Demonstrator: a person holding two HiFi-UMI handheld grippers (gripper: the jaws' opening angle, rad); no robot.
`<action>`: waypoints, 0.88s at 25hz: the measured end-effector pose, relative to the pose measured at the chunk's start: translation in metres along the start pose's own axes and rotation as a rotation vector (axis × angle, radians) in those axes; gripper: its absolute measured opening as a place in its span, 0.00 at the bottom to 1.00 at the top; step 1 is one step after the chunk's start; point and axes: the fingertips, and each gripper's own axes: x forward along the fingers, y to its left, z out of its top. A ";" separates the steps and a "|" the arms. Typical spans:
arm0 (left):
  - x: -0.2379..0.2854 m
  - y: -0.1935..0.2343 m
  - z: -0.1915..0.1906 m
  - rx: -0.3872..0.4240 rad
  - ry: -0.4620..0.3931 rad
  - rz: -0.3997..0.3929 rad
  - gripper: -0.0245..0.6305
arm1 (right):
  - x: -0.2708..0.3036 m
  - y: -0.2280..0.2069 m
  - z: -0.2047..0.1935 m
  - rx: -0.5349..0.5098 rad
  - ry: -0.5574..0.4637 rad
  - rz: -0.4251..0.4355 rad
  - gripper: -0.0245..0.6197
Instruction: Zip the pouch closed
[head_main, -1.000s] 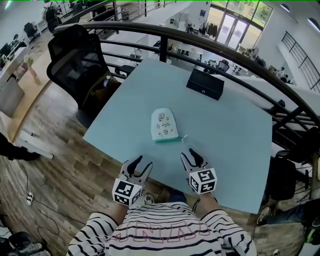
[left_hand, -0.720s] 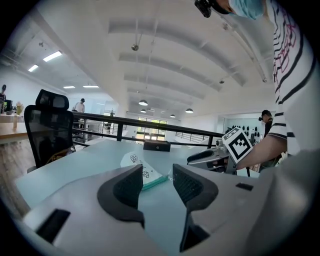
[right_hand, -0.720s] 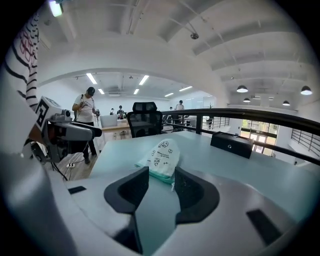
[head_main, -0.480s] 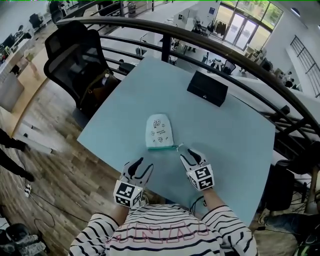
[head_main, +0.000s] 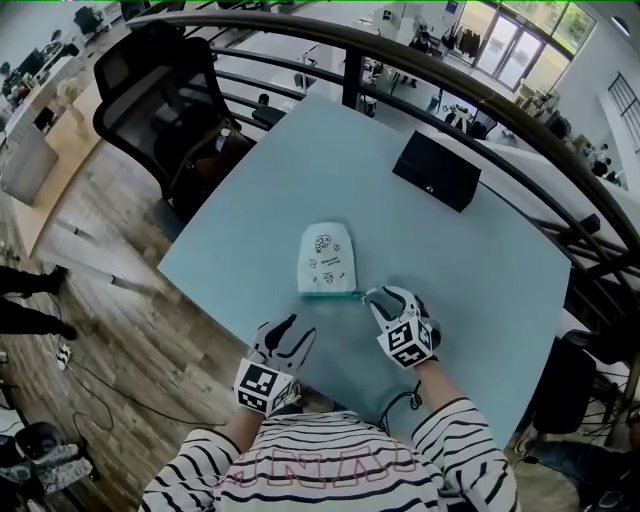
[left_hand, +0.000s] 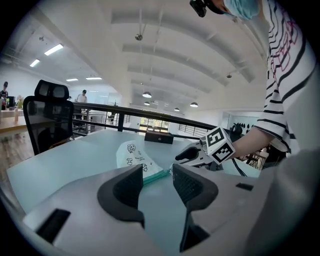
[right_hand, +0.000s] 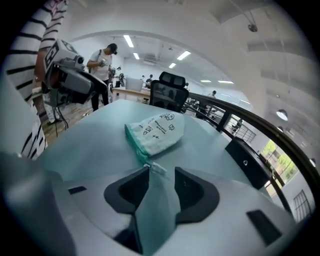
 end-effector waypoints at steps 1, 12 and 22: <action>0.001 0.002 -0.002 -0.001 0.004 0.005 0.29 | 0.003 0.000 0.001 -0.040 0.003 0.012 0.30; 0.015 0.006 -0.008 0.004 0.042 0.009 0.29 | 0.025 0.012 -0.002 -0.303 0.018 0.146 0.22; 0.023 -0.001 -0.018 0.030 0.101 0.002 0.29 | 0.015 0.035 -0.003 -0.051 0.007 0.272 0.09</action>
